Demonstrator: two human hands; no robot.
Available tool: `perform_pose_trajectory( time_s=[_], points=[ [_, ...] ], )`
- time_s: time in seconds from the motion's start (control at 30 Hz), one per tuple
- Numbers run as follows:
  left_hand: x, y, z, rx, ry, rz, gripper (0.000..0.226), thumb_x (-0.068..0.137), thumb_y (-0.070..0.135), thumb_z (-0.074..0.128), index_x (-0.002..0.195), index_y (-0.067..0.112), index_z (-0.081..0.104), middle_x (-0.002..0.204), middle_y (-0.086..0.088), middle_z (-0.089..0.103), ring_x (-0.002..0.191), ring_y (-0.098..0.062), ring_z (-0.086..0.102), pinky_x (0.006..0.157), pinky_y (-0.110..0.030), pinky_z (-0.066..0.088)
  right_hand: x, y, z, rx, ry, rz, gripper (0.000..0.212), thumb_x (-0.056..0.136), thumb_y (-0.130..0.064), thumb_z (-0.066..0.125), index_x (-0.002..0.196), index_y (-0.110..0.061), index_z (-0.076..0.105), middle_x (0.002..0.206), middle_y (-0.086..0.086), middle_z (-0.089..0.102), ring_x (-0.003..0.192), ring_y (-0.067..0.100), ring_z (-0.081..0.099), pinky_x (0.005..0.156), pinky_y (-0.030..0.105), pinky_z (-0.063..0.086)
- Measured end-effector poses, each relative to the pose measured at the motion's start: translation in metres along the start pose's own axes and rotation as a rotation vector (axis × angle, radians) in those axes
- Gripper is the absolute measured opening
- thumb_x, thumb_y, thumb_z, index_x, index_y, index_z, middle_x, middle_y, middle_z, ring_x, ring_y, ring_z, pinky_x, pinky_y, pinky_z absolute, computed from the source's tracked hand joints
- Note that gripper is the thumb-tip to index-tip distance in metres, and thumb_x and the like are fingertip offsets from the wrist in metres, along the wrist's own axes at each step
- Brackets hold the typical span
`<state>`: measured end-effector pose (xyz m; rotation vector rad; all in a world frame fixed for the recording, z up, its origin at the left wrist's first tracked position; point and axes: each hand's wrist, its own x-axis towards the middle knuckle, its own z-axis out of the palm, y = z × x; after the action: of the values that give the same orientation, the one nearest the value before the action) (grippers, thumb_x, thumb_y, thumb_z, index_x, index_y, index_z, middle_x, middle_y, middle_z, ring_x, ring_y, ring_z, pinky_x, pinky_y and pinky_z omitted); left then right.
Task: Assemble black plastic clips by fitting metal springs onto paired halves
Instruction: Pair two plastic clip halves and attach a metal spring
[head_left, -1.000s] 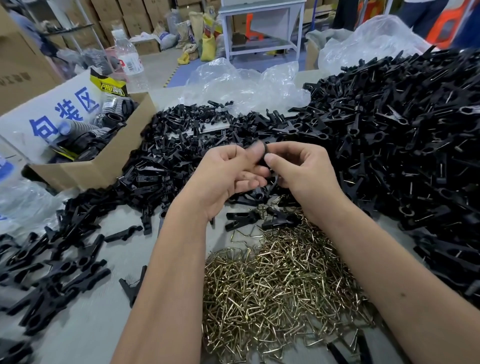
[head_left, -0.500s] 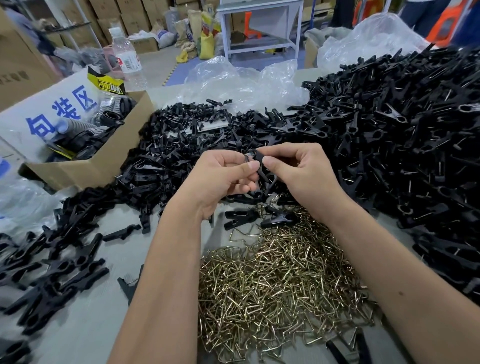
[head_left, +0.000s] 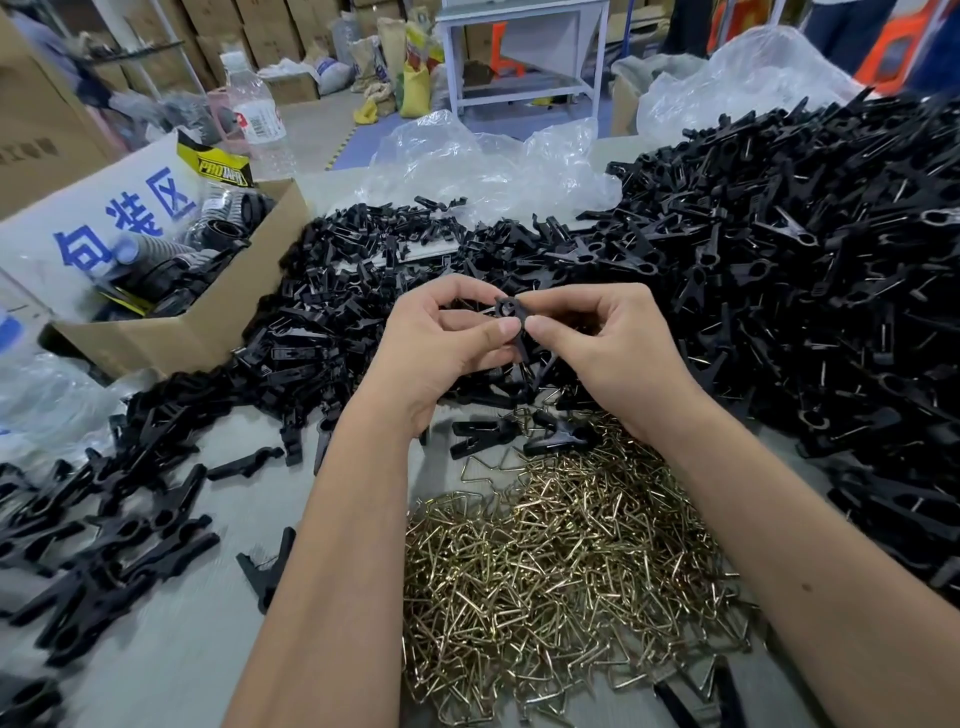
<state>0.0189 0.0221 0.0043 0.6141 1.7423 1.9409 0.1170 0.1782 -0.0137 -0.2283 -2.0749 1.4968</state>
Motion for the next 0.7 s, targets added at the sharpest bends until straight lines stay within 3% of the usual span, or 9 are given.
perform_pose_trajectory(
  time_s=[0.13, 0.23, 0.37, 0.47, 0.53, 0.7],
  points=[
    [-0.001, 0.001, -0.001, -0.006, -0.010, 0.126, 0.036, 0.081, -0.004, 0.083, 0.113, 0.010, 0.074, 0.089, -0.013, 0.078, 0.080, -0.029, 0.078, 0.069, -0.027, 0.062, 0.001, 0.001, 0.000, 0.155, 0.020, 0.032, 0.012, 0.088, -0.009, 0.081, 0.097, -0.016, 0.081, 0.088, 0.006, 0.079, 0.083, 0.023, 0.073, 0.079, 0.031, 0.060],
    [-0.001, 0.000, 0.000, -0.002, -0.051, 0.170, 0.036, 0.083, -0.006, 0.079, 0.116, 0.007, 0.076, 0.093, -0.014, 0.078, 0.084, -0.033, 0.078, 0.072, -0.028, 0.064, 0.002, -0.002, -0.001, 0.240, 0.012, 0.083, 0.009, 0.088, -0.008, 0.080, 0.092, -0.016, 0.082, 0.086, 0.006, 0.080, 0.079, 0.015, 0.074, 0.073, 0.022, 0.055],
    [-0.001, -0.002, -0.005, -0.057, -0.098, 0.140, 0.030, 0.086, -0.009, 0.072, 0.113, 0.003, 0.076, 0.100, -0.021, 0.077, 0.090, -0.037, 0.077, 0.077, -0.030, 0.064, 0.002, -0.005, -0.006, 0.312, -0.019, 0.127, 0.015, 0.093, -0.002, 0.072, 0.094, -0.012, 0.083, 0.094, 0.015, 0.079, 0.093, 0.036, 0.075, 0.088, 0.042, 0.059],
    [-0.001, -0.003, -0.006, -0.061, -0.092, 0.166, 0.027, 0.079, 0.001, 0.078, 0.106, 0.004, 0.078, 0.096, -0.020, 0.078, 0.085, -0.032, 0.078, 0.073, -0.025, 0.063, 0.001, -0.008, -0.008, 0.340, -0.081, 0.142, 0.023, 0.097, 0.001, 0.064, 0.095, -0.012, 0.083, 0.098, 0.019, 0.078, 0.088, 0.027, 0.070, 0.083, 0.036, 0.052],
    [-0.001, -0.003, -0.007, -0.049, -0.095, 0.199, 0.027, 0.077, 0.005, 0.079, 0.104, 0.006, 0.079, 0.093, -0.012, 0.078, 0.085, -0.028, 0.078, 0.074, -0.026, 0.063, 0.000, -0.011, -0.009, 0.342, -0.105, 0.149, 0.022, 0.098, 0.001, 0.062, 0.098, -0.010, 0.082, 0.101, 0.024, 0.076, 0.091, 0.027, 0.067, 0.085, 0.040, 0.049],
    [0.001, -0.001, -0.009, 0.007, -0.118, 0.253, 0.021, 0.087, 0.003, 0.075, 0.107, 0.009, 0.078, 0.092, -0.008, 0.078, 0.083, -0.020, 0.077, 0.076, -0.025, 0.062, -0.001, -0.012, -0.009, 0.341, -0.100, 0.152, 0.016, 0.096, 0.000, 0.067, 0.100, -0.007, 0.080, 0.102, 0.025, 0.076, 0.091, 0.028, 0.067, 0.085, 0.039, 0.053]
  ],
)
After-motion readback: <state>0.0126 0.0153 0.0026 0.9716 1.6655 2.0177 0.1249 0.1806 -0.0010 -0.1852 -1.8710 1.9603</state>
